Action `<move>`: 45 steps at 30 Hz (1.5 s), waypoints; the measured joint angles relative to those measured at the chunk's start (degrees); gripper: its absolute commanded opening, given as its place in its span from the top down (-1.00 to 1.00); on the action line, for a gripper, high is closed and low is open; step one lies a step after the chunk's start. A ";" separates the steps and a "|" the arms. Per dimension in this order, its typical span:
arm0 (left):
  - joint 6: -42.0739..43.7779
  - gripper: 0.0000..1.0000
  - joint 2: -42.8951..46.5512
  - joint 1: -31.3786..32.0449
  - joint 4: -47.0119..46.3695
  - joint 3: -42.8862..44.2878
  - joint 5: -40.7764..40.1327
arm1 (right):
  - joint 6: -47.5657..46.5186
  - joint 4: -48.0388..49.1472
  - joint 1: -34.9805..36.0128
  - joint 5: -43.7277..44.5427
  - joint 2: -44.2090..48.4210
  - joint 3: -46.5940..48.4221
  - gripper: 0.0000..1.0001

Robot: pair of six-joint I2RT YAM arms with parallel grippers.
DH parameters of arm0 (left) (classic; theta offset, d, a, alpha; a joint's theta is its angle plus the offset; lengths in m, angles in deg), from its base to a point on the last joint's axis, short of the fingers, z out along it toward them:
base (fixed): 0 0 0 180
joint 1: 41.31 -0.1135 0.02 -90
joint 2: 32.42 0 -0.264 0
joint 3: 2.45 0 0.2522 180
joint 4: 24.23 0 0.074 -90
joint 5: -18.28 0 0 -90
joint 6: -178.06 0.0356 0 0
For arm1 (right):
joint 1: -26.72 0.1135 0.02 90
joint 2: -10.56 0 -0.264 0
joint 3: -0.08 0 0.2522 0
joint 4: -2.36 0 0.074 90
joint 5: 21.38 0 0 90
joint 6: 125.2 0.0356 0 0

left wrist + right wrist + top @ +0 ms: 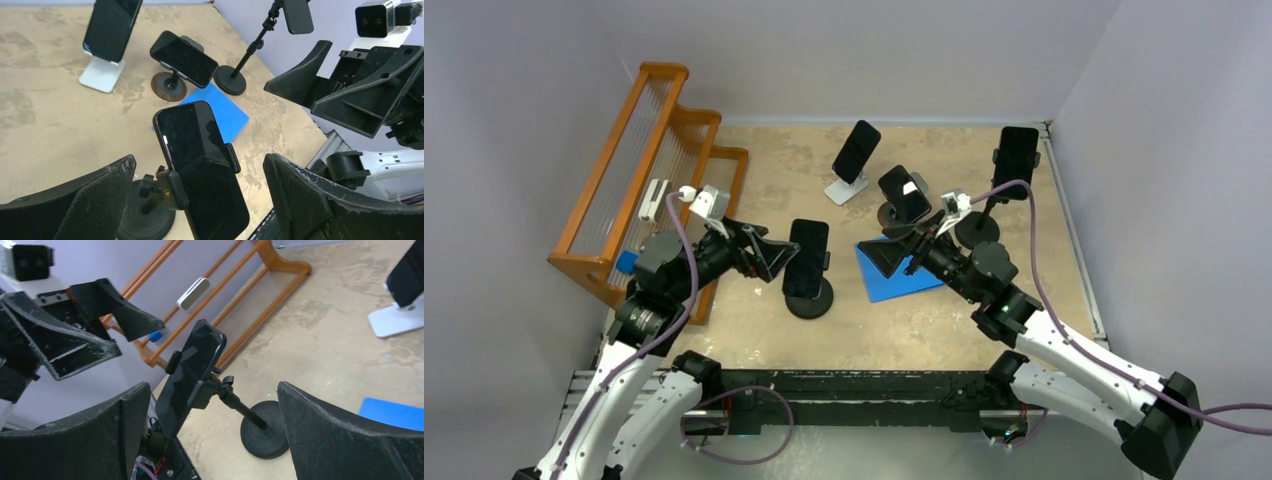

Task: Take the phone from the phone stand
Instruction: Move the phone stand with the phone to the center of the board.

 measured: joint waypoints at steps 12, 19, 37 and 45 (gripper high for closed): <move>-10.69 -0.90 -4.76 -0.17 -2.10 0.02 1.11 | 6.60 13.05 0.00 -9.31 -12.57 -0.28 -0.82; -12.11 -0.87 -1.18 -0.35 1.68 0.24 -3.02 | 12.11 17.25 0.72 -13.84 -19.50 -0.11 -0.73; -12.09 -0.83 3.93 -0.35 9.27 0.57 -2.99 | 19.76 23.34 2.29 -18.91 -29.27 1.90 -0.36; -12.13 -0.82 5.03 -0.35 10.23 0.46 -2.51 | 21.33 26.32 2.29 -20.04 -31.47 1.95 -0.13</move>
